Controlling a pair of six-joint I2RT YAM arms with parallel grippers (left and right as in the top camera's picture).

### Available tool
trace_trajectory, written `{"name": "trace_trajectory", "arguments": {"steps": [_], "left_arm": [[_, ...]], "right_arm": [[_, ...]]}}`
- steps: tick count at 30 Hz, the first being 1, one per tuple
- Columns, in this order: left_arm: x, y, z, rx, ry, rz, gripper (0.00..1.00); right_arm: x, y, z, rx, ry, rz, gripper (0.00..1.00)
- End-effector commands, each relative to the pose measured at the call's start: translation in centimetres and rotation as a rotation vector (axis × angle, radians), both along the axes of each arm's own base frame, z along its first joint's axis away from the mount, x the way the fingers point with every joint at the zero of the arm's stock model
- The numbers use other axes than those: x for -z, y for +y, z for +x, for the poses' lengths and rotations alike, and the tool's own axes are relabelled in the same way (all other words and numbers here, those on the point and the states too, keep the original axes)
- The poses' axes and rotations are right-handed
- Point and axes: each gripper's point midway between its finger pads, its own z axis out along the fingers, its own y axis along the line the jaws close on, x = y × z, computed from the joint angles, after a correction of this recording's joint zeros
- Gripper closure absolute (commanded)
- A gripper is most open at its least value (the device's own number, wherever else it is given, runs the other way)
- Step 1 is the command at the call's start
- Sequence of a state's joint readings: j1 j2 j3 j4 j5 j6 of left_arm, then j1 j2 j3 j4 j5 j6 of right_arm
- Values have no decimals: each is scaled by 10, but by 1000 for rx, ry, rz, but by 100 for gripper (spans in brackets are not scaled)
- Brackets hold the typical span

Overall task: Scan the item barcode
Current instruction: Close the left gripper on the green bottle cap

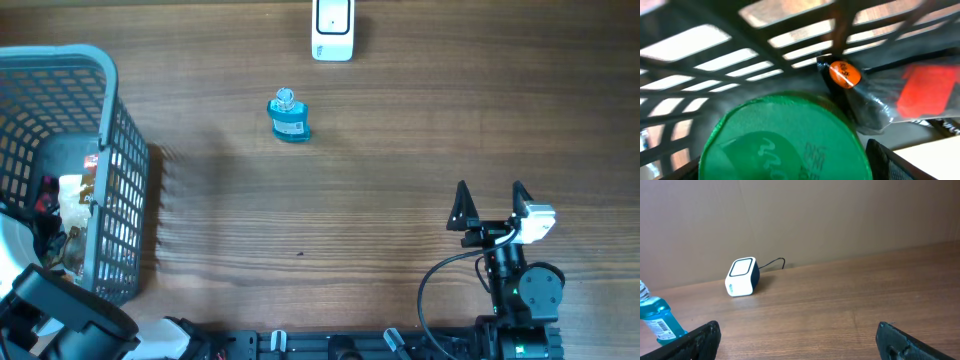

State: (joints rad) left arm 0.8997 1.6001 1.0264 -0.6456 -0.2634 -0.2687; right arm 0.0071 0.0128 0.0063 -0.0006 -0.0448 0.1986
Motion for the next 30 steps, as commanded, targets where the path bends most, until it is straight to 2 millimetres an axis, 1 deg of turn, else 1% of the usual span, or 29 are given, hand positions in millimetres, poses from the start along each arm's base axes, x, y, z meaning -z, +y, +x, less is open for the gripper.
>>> {"name": "trace_trajectory", "arguments": {"steps": [1, 6, 10, 11, 12, 14, 20, 23, 27, 30], "left_arm": [[6, -10, 17, 41, -90, -65, 20], [5, -20, 33, 92, -91, -63, 19], [5, -33, 50, 154, -90, -64, 18], [5, -38, 55, 173, -86, -62, 16], [5, -40, 57, 182, -80, -55, 2], [4, -41, 62, 193, -85, -49, 0], [2, -36, 54, 124, -68, -21, 0], [2, -34, 52, 115, -57, -9, 0], [0, -28, 41, 15, -35, 24, 0], [0, -28, 39, -28, -46, 25, 0]], "right_arm": [[-1, 3, 0, -16, -8, -14, 0], [-1, 3, 0, -16, -8, -14, 0], [-1, 3, 0, -16, -8, -14, 0], [-1, 3, 0, -16, -8, -14, 0], [-1, 3, 0, -16, -8, -14, 0], [-1, 3, 0, -16, -8, -14, 0], [-1, 3, 0, -16, -8, -14, 0], [-1, 3, 0, -16, -8, -14, 0], [-1, 3, 0, -16, -8, -14, 0], [-1, 3, 0, -16, -8, -14, 0]]}}
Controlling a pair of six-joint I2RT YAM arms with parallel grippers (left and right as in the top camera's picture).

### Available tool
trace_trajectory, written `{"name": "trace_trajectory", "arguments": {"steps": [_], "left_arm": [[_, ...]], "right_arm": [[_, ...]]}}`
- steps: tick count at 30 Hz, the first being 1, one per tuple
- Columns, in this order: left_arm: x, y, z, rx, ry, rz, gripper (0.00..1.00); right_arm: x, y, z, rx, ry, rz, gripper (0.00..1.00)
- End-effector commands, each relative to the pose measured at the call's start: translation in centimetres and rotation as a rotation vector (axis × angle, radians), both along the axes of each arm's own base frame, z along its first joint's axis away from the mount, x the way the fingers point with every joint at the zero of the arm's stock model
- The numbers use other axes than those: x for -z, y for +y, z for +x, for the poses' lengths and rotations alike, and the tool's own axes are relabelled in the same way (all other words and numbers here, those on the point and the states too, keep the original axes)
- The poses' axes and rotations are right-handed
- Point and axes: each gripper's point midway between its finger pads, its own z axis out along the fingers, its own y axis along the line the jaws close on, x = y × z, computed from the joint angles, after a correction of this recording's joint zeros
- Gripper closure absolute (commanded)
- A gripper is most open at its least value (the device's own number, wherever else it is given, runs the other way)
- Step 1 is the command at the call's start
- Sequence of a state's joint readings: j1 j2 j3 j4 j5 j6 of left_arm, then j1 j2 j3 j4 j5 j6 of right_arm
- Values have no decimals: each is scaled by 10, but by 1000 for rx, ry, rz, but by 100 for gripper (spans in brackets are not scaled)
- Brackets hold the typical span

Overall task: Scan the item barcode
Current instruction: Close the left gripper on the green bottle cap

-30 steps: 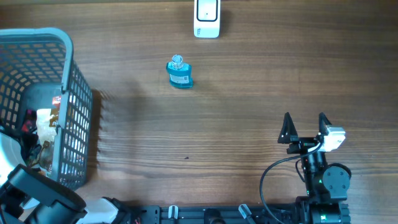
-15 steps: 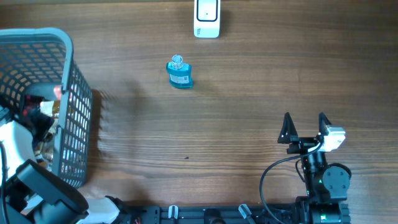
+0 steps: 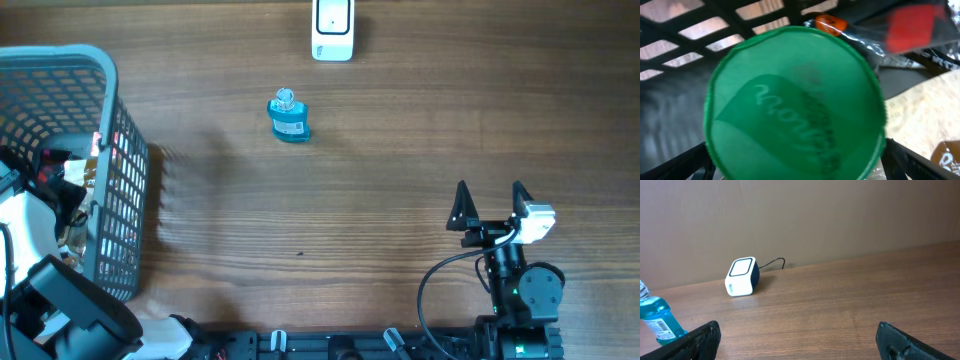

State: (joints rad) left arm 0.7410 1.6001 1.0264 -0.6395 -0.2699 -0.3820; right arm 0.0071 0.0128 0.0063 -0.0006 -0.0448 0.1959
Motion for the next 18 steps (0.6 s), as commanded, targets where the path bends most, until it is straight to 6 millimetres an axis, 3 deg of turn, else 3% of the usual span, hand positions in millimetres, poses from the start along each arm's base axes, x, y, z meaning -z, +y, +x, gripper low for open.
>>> {"name": "trace_trajectory", "arguments": {"steps": [1, 18], "left_arm": [[1, 3, -7, -93, -3, 18, 0], [-13, 27, 16, -114, -120, 124, 0]], "right_arm": [[-1, 3, 0, -16, -8, -12, 0], [-1, 3, 0, -16, -8, -12, 0]]}}
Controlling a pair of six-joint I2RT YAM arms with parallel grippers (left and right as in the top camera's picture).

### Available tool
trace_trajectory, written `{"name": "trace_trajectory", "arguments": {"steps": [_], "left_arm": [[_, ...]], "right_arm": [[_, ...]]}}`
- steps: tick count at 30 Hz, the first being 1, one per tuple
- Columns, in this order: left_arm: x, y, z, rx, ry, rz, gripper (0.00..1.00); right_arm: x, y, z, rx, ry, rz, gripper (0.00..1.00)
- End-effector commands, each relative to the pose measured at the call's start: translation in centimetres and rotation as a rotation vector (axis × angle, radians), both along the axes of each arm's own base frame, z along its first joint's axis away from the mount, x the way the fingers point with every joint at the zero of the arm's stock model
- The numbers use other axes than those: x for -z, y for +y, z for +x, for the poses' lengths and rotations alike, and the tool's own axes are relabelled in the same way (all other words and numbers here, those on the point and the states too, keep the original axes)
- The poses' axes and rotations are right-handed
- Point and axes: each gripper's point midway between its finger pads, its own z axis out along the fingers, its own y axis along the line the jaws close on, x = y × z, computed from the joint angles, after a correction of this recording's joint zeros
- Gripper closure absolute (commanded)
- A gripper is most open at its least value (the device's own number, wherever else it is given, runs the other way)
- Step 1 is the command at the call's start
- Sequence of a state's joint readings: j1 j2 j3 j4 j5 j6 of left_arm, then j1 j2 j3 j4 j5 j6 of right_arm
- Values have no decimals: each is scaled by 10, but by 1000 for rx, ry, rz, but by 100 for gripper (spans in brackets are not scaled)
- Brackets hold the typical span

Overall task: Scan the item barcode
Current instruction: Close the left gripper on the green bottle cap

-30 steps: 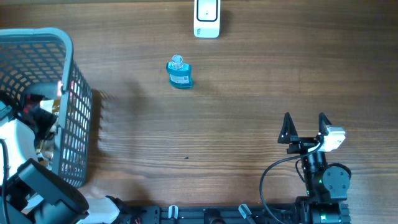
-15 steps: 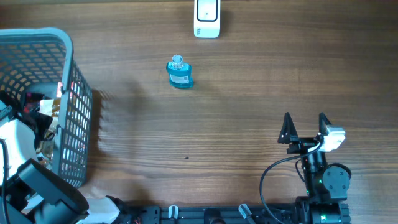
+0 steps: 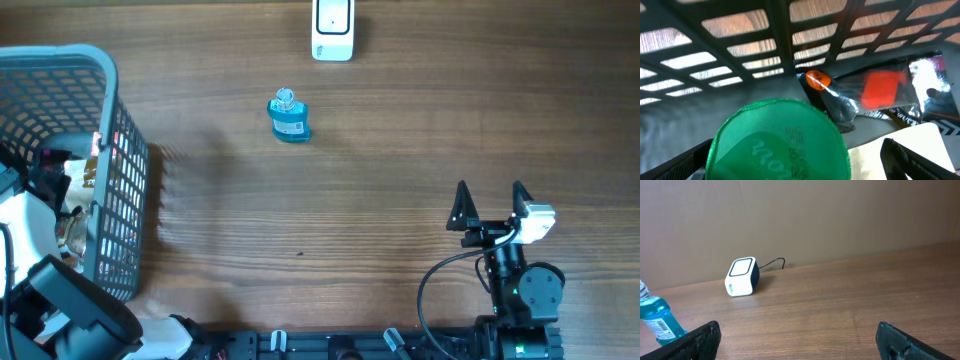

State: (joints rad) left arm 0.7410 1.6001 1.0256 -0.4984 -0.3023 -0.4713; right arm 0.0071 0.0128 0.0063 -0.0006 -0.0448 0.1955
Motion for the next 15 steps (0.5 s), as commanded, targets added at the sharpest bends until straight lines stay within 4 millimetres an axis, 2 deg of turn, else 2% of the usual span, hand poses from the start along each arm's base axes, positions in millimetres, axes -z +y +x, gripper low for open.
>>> {"name": "trace_trajectory", "arguments": {"steps": [1, 9, 15], "left_arm": [[3, 3, -2, -24, 6, 14, 0], [25, 4, -2, -25, 45, -16, 0], [23, 8, 2, -25, 26, 1, 0]], "right_arm": [[-1, 3, 0, -16, -8, -11, 0], [-1, 3, 0, -16, -8, -11, 0], [-1, 3, 0, -16, -8, -11, 0]]}}
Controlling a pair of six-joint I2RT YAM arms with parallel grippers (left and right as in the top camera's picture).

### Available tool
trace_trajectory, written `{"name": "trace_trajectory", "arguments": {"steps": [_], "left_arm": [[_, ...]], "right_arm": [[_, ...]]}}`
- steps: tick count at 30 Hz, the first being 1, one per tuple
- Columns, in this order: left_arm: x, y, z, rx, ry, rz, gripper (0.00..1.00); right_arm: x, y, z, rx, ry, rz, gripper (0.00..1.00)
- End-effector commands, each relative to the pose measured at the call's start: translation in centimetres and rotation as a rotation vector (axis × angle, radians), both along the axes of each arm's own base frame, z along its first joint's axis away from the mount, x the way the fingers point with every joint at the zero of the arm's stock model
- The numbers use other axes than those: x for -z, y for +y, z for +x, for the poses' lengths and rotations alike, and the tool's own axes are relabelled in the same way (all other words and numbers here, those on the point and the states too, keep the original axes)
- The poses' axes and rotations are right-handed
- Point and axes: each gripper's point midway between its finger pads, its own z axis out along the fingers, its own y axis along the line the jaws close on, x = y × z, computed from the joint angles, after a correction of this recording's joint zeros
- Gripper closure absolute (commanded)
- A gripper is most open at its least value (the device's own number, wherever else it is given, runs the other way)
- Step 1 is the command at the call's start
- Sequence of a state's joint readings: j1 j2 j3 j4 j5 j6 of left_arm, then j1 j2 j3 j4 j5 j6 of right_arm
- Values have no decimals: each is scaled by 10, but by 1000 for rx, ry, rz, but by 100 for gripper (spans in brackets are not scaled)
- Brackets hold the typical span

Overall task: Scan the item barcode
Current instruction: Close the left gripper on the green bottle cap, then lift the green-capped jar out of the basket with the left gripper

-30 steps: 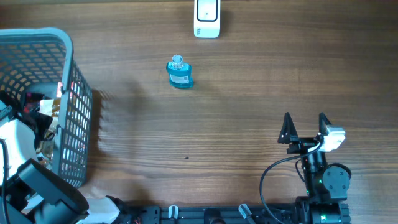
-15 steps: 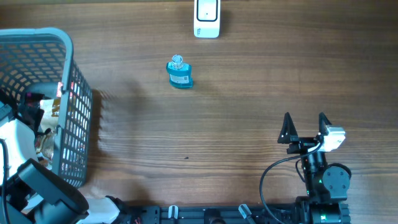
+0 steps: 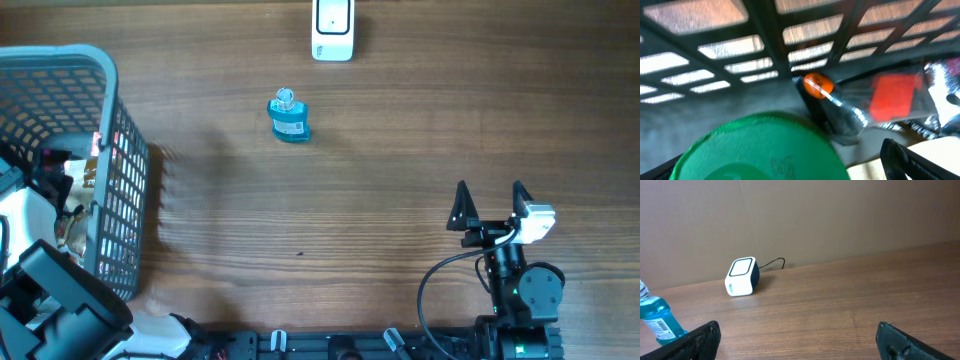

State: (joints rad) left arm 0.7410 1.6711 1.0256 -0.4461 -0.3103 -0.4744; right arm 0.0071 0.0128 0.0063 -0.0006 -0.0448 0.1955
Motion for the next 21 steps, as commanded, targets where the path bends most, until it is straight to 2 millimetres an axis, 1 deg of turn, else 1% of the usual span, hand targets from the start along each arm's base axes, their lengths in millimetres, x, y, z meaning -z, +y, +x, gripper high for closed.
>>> {"name": "trace_trajectory", "arguments": {"steps": [1, 3, 4, 5, 6, 13, 16, 19, 21], "left_arm": [[3, 2, -3, -19, 9, 9, 0], [3, 2, -3, -18, 10, 9, 10], [3, 1, -3, -11, 14, 10, 23], [3, 2, -3, -12, 13, 10, 28], [3, 2, -3, -12, 13, 10, 32], [4, -2, -6, -11, 28, -4, 32], [0, -2, -7, -11, 23, 1, 33], [-15, -2, -7, -12, -1, 23, 33], [-29, -3, -7, -12, -27, 46, 32]], "right_arm": [[-1, 3, 0, -16, -8, -11, 0], [-1, 3, 0, -16, -8, -11, 0], [-1, 3, 0, -16, -8, -11, 0], [-1, 3, 0, -16, -8, -11, 0], [-1, 3, 0, -16, -8, -11, 0], [-1, 3, 0, -16, -8, -11, 0], [-1, 3, 0, -16, -8, -11, 0], [-1, 3, 0, -16, -8, -12, 0], [-1, 3, 0, -16, -8, -12, 0]]}}
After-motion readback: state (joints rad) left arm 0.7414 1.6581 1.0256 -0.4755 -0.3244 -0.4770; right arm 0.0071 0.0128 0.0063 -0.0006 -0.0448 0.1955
